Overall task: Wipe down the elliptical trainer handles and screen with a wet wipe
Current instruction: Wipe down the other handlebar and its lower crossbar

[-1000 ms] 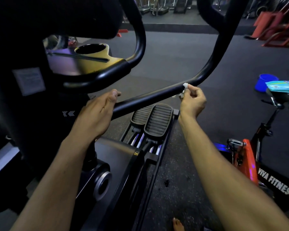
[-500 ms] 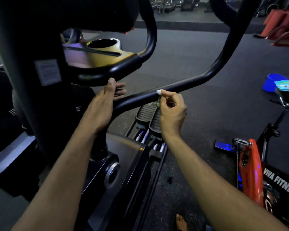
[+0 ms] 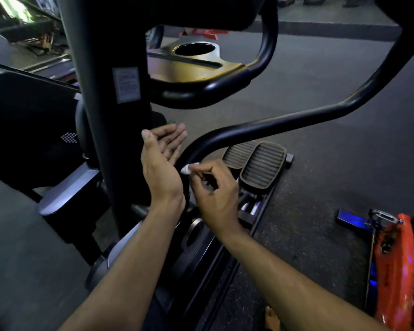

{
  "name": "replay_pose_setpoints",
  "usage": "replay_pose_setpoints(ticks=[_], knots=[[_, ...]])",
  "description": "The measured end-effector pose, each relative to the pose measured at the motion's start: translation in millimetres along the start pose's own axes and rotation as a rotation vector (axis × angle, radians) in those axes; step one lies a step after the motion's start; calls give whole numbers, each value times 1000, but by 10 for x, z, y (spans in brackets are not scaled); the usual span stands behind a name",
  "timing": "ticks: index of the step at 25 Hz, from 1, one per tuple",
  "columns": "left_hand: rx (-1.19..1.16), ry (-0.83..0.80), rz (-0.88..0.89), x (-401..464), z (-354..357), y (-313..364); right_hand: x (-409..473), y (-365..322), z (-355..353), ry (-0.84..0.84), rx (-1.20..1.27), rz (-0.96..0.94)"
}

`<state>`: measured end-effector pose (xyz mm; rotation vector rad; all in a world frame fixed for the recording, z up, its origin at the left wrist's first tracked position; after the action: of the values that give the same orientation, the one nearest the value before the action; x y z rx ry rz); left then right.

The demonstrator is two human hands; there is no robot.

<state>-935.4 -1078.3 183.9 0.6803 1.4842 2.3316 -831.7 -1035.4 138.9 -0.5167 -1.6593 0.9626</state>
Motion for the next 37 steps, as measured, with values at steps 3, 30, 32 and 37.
replay_pose_setpoints(ticks=[3, 30, 32, 37], knots=[[-10, 58, 26, -63, -34, -43, -148, 107, 77, -138, -19, 19], [268, 40, 257, -84, 13, -128, -157, -217, 93, -436, 649, 961], [331, -1, 333, -121, 79, -124, 31, -267, 31, -313, 809, 1008], [470, -53, 476, -119, 139, -141, 454, -52, -174, -47, 1312, 1095]])
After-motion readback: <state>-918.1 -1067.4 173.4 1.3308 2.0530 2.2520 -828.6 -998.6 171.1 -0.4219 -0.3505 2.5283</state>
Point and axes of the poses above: each hand's wrist, its own x-axis towards the middle knuckle, its own z-axis out of the palm, y = z × x, the point moved 4 cm from there along x, towards the middle knuckle, and after that the axes turned 3 degrees about z, right-handed, at the moved point
